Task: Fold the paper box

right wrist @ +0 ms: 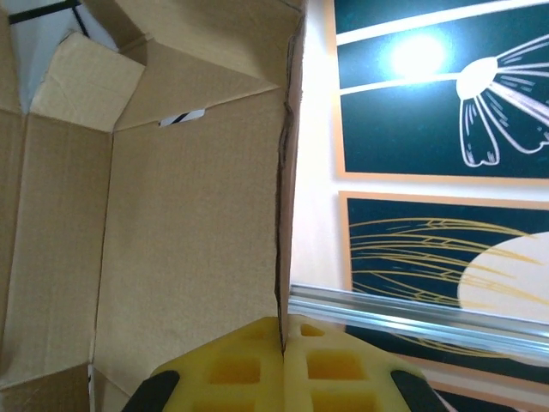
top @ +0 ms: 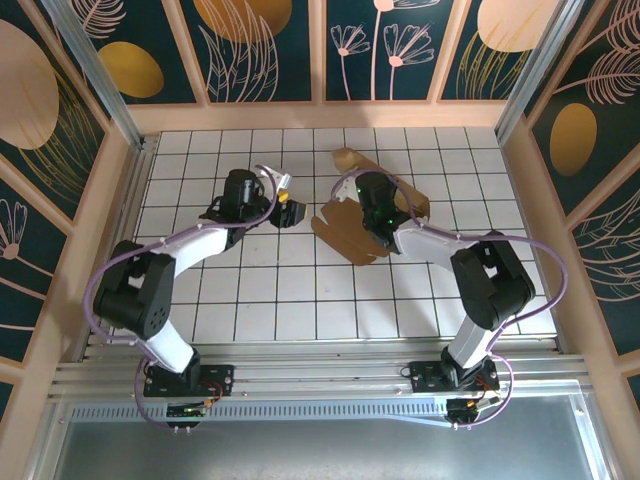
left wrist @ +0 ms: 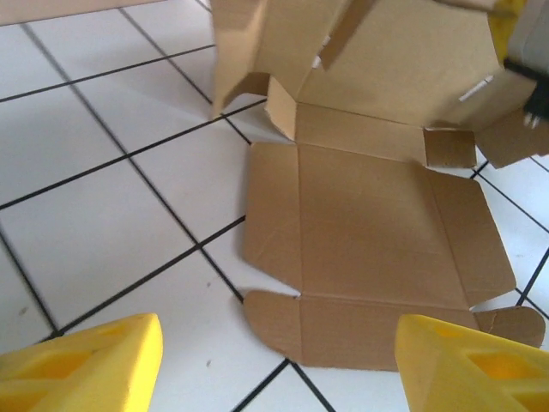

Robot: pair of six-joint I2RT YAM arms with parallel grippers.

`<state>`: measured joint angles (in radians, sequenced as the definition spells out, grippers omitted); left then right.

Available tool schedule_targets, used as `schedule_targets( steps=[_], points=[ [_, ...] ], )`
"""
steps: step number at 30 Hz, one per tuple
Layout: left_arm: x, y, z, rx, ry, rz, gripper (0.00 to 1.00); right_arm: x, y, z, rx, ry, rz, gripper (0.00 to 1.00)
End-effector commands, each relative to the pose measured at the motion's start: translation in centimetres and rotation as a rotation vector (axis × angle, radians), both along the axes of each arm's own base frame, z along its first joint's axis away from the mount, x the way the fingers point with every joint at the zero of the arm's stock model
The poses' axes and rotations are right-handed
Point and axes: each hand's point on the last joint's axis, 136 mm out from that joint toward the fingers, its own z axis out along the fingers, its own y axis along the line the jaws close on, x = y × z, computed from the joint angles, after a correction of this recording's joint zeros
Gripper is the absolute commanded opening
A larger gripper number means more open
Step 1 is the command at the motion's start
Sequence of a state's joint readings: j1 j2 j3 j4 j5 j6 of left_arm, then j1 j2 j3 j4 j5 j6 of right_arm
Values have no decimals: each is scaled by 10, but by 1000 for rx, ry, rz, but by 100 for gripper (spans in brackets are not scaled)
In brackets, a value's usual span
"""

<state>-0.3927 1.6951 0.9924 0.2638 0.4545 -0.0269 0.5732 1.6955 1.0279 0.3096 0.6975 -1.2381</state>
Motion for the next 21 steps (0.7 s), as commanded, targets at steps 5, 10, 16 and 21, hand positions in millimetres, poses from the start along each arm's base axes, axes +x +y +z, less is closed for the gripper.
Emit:
schedule_targets(
  steps=[5,10,16,21],
  points=[
    [56,-48,39,17,-258,-230,68,12,-9,-1,222,121,1,0],
    [94,-69,38,45,-360,-298,71,18,-16,-7,300,188,3,0],
    [107,-100,22,-14,-356,-472,73,26,-29,-14,332,198,-9,0],
    [121,-116,7,-8,-339,-461,74,30,-32,-10,339,171,-14,0]
  ],
)
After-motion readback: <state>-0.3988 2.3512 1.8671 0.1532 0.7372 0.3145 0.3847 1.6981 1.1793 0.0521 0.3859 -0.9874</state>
